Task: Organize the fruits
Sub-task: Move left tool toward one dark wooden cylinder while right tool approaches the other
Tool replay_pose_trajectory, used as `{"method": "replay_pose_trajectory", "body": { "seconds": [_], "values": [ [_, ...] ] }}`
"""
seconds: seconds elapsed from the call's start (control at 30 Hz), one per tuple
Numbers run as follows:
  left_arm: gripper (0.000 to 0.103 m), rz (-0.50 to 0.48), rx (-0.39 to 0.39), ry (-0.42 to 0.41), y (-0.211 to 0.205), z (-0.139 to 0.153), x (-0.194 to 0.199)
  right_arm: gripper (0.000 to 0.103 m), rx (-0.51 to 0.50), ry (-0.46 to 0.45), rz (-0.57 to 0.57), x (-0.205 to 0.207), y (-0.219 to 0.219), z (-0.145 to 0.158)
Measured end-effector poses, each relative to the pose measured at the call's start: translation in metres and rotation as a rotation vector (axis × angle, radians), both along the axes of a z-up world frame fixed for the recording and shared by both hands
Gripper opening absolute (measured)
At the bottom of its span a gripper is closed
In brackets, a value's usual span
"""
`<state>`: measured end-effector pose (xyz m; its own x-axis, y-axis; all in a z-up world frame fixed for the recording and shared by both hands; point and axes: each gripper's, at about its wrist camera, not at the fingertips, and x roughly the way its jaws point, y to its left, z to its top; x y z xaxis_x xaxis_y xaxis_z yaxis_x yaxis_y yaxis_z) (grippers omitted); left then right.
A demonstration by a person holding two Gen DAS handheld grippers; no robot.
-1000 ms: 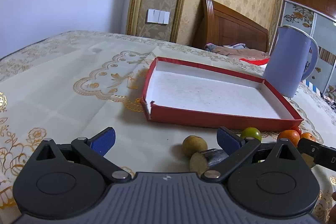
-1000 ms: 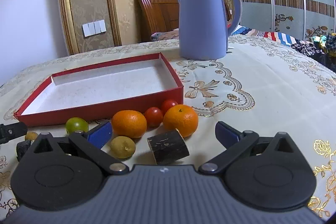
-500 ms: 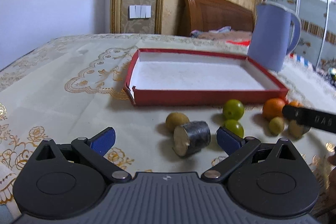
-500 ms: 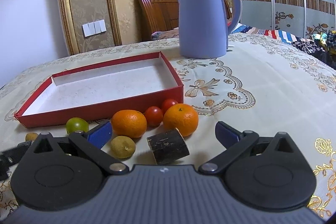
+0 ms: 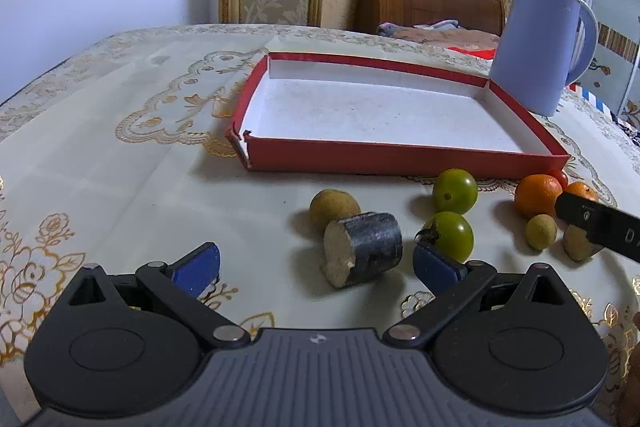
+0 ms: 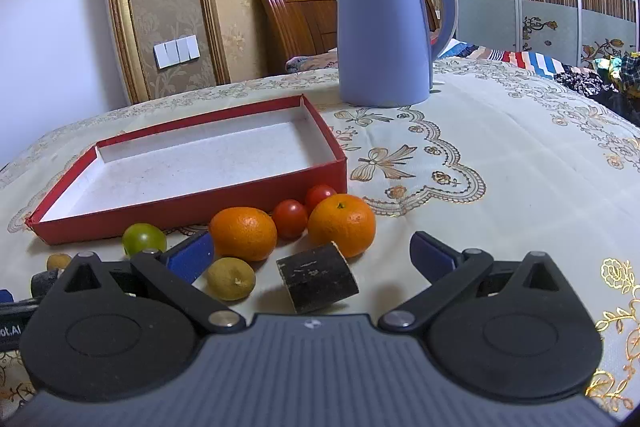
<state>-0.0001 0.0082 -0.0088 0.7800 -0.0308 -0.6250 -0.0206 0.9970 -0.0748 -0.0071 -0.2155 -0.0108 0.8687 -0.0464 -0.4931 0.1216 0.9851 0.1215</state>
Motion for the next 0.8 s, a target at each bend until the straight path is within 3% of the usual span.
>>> {"method": "replay_pose_trajectory", "body": {
  "seconds": [0.13, 0.43, 0.8],
  "values": [
    [0.103, -0.005, -0.028, -0.001, 0.0012, 0.0011, 0.0036, 0.103, 0.0, 0.003, 0.0, -0.0001, 0.0001, 0.0002],
    [0.103, 0.0, 0.027, -0.007, -0.0043, -0.002, 0.0032, 0.103, -0.001, 0.006, -0.001, -0.0002, 0.0004, 0.0005],
    [0.103, 0.005, 0.021, -0.016, 0.0008, -0.0013, 0.0017, 0.103, 0.0, -0.003, -0.009, -0.0014, -0.0006, 0.0009]
  ]
}}
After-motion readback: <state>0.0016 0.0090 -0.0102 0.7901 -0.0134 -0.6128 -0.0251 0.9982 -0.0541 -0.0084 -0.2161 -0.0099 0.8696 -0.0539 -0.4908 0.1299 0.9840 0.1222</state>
